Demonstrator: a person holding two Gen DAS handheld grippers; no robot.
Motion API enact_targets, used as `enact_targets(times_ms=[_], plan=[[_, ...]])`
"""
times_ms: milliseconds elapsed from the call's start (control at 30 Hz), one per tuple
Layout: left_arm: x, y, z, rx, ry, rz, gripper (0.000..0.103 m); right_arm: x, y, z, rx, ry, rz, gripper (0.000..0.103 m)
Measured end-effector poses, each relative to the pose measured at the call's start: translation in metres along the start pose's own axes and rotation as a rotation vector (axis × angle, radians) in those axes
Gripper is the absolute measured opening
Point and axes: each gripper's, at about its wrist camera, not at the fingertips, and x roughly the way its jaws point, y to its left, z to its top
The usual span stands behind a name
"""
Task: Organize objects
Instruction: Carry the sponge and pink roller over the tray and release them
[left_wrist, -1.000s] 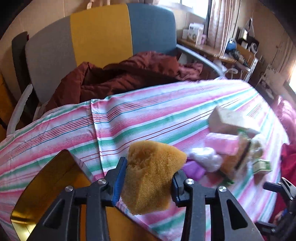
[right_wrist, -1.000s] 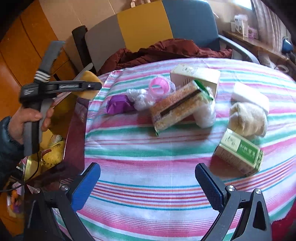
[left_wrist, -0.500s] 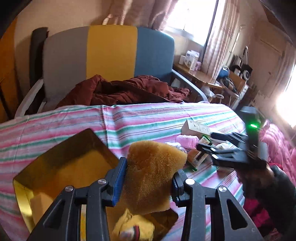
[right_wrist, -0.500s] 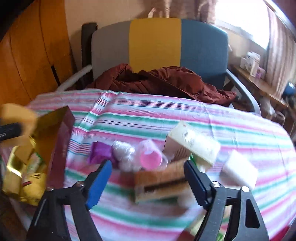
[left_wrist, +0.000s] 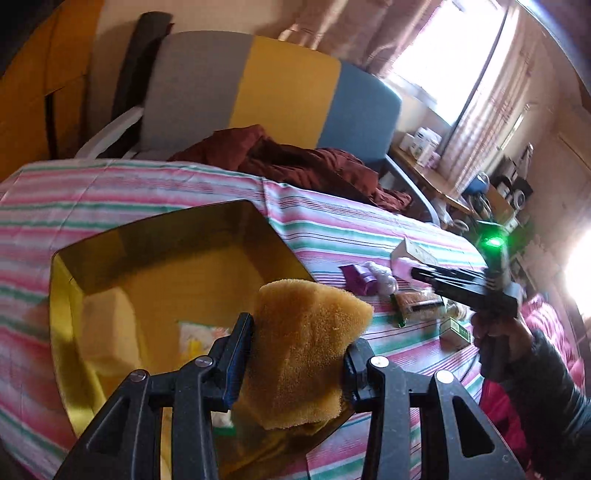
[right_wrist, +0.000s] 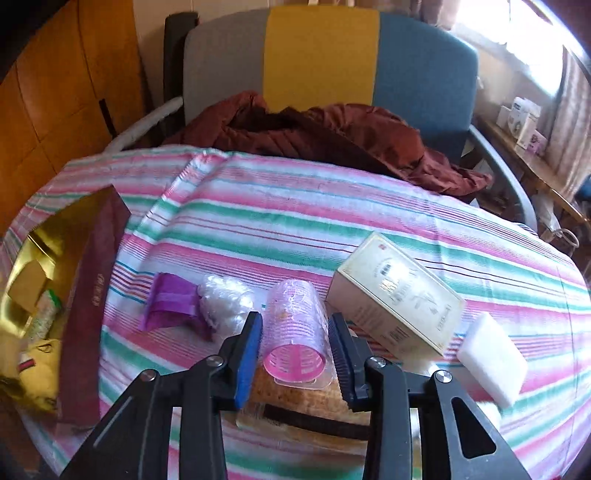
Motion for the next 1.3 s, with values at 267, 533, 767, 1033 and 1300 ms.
enact_targets(times_ms=[267,533,767,1033,1300], plan=[[-0.042,0.041,-0.02,-0.133,-0.072,0.065,0.042,-0.068,0.019,-0.003,-0.008,-0.148,-0.007,0.037],[-0.09,0.092,-0.046,-0.257,-0.144,0.154,0.042,-0.098,0.084,0.002,-0.079,-0.198,0.144,0.037],[-0.091,0.104,-0.058,-0.283,-0.143,0.12,0.042,-0.08,0.163,0.005,-0.177,-0.14,0.264,0.037],[-0.062,0.096,-0.055,-0.254,-0.087,0.114,0.052,-0.046,0.204,0.031,-0.177,-0.104,0.269,0.04],[-0.045,0.094,-0.07,-0.255,-0.024,0.145,0.066,-0.044,0.208,0.049,-0.117,-0.131,0.258,0.077]])
